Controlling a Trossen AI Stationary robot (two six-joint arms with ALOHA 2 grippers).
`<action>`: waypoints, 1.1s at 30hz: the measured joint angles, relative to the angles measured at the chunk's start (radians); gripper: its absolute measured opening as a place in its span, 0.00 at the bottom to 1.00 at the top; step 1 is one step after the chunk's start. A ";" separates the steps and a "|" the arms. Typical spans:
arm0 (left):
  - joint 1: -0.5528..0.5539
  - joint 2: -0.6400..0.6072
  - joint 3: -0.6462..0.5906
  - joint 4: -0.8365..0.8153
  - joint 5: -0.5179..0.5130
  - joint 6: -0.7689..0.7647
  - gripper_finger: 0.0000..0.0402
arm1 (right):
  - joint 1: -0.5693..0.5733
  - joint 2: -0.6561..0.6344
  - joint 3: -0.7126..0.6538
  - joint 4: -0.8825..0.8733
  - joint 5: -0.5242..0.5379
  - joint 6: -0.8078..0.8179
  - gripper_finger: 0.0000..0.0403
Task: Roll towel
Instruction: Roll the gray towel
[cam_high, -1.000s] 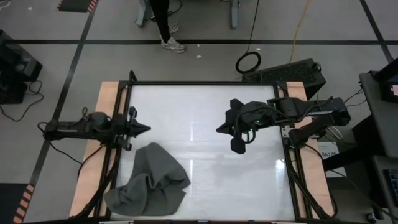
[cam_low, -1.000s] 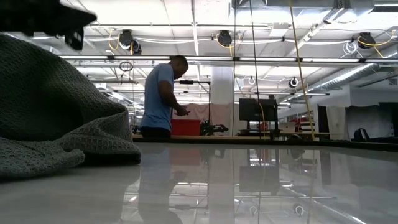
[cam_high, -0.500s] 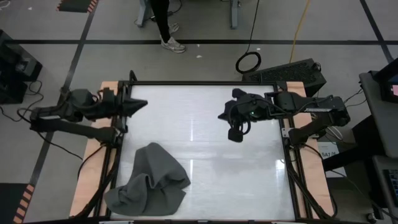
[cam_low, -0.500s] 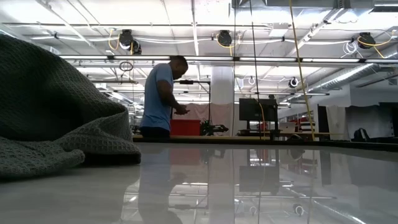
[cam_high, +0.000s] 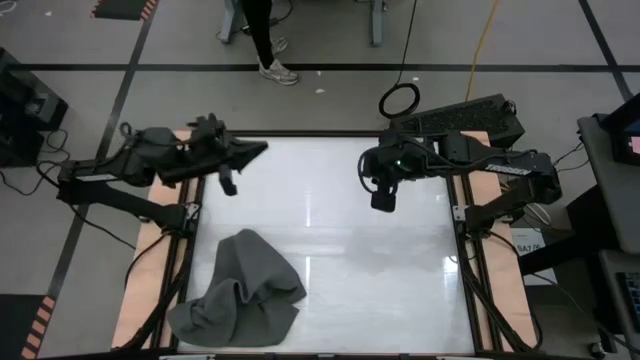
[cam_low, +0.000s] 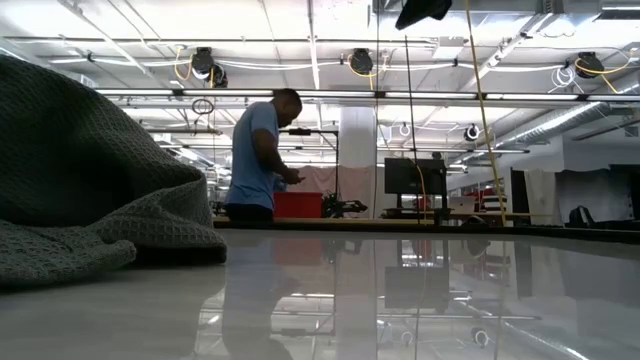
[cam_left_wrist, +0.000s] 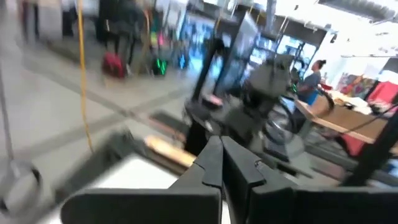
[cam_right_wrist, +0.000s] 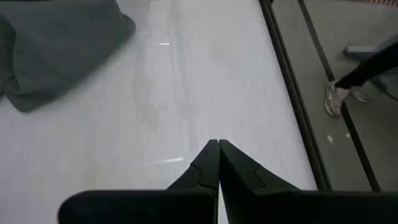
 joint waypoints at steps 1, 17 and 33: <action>0.000 0.010 0.000 -0.023 0.013 -0.057 0.01 | -0.011 0.000 0.000 -0.002 -0.032 -0.007 0.00; 0.004 0.031 0.000 -0.225 0.181 -0.244 0.01 | 0.035 0.048 -0.222 0.506 -0.308 0.582 0.00; 0.004 -0.052 0.000 -0.541 0.225 -0.191 0.01 | 0.230 0.471 -0.210 0.830 -0.385 0.903 0.04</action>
